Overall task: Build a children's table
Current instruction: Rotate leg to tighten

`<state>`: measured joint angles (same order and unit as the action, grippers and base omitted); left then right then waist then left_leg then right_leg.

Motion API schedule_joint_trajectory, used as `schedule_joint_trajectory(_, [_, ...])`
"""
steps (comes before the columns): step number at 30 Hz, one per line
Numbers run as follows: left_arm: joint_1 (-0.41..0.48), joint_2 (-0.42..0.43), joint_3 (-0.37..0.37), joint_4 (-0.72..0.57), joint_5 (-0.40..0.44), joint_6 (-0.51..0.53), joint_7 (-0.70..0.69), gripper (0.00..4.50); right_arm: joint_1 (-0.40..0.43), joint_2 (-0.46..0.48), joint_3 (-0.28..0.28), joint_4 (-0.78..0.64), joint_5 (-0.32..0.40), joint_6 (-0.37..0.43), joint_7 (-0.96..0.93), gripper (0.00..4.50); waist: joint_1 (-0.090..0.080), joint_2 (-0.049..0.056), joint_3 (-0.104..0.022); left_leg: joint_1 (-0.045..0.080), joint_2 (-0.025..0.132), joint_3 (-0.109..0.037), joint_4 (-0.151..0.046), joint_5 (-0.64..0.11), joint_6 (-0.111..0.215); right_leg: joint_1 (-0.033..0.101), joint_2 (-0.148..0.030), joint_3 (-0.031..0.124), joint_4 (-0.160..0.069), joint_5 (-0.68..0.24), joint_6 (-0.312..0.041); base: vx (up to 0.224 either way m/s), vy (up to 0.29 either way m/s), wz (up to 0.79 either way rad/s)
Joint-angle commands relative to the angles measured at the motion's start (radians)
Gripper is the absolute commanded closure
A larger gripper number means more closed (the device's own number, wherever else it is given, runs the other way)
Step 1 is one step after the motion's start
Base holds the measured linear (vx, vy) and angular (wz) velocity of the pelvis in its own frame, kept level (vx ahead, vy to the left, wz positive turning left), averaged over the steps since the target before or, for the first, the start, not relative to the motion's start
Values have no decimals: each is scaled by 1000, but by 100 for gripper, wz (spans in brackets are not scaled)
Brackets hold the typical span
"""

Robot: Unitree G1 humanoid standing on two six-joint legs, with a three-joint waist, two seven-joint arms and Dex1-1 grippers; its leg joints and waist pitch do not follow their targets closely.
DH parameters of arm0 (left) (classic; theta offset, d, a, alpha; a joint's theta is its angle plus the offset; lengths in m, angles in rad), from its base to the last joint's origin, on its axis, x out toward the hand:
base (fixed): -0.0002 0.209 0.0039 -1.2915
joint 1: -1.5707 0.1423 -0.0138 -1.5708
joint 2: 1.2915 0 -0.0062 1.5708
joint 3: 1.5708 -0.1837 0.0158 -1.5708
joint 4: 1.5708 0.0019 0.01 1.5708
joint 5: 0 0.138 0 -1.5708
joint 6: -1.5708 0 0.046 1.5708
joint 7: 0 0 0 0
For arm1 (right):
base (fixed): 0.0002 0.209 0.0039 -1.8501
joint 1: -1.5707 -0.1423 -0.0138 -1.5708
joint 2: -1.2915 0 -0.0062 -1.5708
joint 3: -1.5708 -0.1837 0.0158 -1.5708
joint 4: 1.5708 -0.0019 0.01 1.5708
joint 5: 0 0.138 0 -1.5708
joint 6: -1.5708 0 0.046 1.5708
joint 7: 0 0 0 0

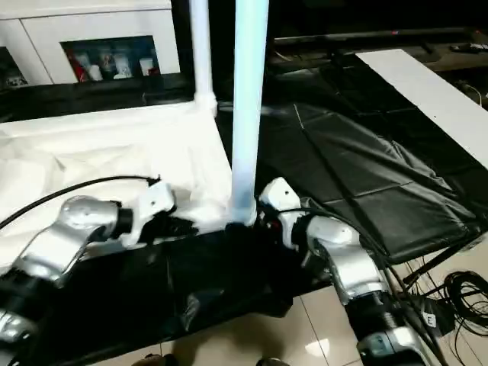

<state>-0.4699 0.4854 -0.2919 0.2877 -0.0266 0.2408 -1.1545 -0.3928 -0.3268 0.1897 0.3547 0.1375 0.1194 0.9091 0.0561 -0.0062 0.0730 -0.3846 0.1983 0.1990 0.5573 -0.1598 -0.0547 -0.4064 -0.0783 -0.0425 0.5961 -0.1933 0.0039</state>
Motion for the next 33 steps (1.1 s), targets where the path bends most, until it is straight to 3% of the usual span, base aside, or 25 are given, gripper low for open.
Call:
schedule_joint_trajectory(1, [20,4,-26,-16,-23,0,-43,450,1,-4,1,-35,30,7,14,73,1,2,-59,24,34,-10,-51,-174,68,45,-53,38,-54,-63,-265,0,0,0])
schedule_joint_trajectory(8, [25,7,-27,-22,-26,0,-53,450,6,1,12,-33,17,0,42,73,3,1,-62,22,32,-11,-48,-155,60,47,-52,38,-48,-34,-263,0,0,0])
schedule_joint_trajectory(15, [27,7,-29,-20,-22,-2,-56,450,11,-2,12,-24,26,-5,45,147,5,2,-67,23,32,-11,-44,-144,63,49,-52,37,-44,-23,-267,0,0,0])
schedule_joint_trajectory(21, [25,8,-31,-14,-19,-3,-57,450,15,6,10,-24,27,-1,43,172,6,1,-67,21,31,-11,-42,-149,62,50,-52,38,-43,-29,-267,0,0,0])
schedule_joint_trajectory(27, [2,-46,-23,42,13,15,44,450,4,79,-40,46,14,21,-124,178,1,-1,-61,22,30,-13,-47,-213,28,44,-53,39,-54,-140,-248,0,0,0])
schedule_joint_trajectory(29, [-26,-85,-22,89,48,32,129,450,-11,122,-61,90,-4,33,-234,178,-3,1,-55,29,30,-14,-52,-268,-3,35,-53,41,-65,-237,-226,0,0,0])
schedule_joint_trajectory(31, [-82,-161,-14,154,77,87,254,450,-43,194,-84,161,-29,59,-398,178,-4,-1,-57,29,28,-18,-54,-291,-23,38,-57,41,-69,-307,-201,0,0,0])
schedule_joint_trajectory(33, [-118,-216,2,190,80,129,333,450,-67,239,-97,206,-39,65,-492,178,-5,4,-52,37,27,-20,-55,-336,-40,28,-57,42,-79,-382,-179,-35,4,-1])
